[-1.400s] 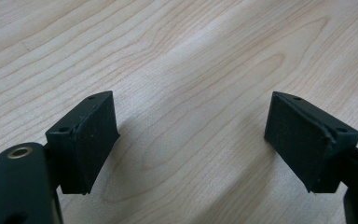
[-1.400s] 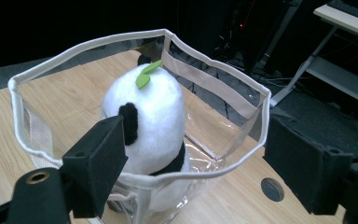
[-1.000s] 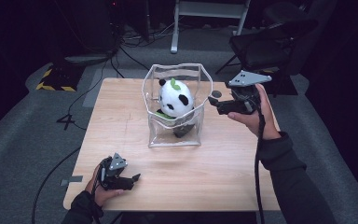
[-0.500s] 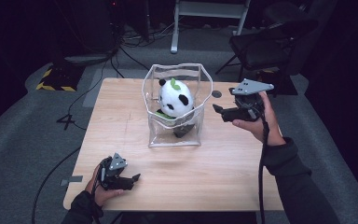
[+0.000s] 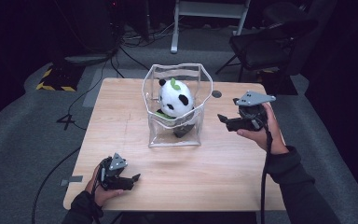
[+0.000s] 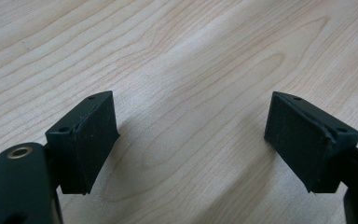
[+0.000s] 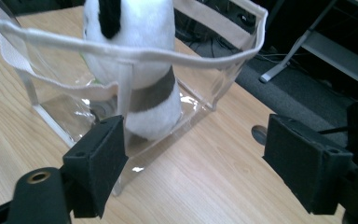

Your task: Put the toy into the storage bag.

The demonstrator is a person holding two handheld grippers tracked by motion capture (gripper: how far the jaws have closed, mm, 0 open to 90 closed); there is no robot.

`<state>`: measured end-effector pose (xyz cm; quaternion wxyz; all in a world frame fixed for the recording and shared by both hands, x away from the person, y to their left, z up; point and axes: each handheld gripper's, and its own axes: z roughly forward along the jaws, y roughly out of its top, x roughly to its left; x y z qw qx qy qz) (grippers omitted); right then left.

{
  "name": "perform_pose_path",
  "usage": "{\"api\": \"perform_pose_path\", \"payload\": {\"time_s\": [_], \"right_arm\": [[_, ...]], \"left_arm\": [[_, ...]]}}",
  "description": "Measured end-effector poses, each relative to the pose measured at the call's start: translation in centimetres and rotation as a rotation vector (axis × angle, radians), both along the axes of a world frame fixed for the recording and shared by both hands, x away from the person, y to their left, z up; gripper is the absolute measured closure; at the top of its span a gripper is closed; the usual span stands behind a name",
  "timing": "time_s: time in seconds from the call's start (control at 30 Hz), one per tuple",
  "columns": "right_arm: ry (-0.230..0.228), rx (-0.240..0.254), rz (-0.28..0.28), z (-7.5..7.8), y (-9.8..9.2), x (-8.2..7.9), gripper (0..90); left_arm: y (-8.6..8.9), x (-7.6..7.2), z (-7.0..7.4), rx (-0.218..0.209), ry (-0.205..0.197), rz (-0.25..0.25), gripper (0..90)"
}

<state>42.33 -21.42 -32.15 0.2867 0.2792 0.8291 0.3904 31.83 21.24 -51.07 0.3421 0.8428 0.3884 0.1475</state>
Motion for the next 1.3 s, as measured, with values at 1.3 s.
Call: {"api": "perform_pose_path", "payload": {"time_s": [1.3], "right_arm": [[0.093, -0.096, -0.029, -7.2, -3.9, -2.0, 20.9]], "left_arm": [[0.0, 0.0, 0.0, -0.004, 0.001, 0.002, 17.2]]}}
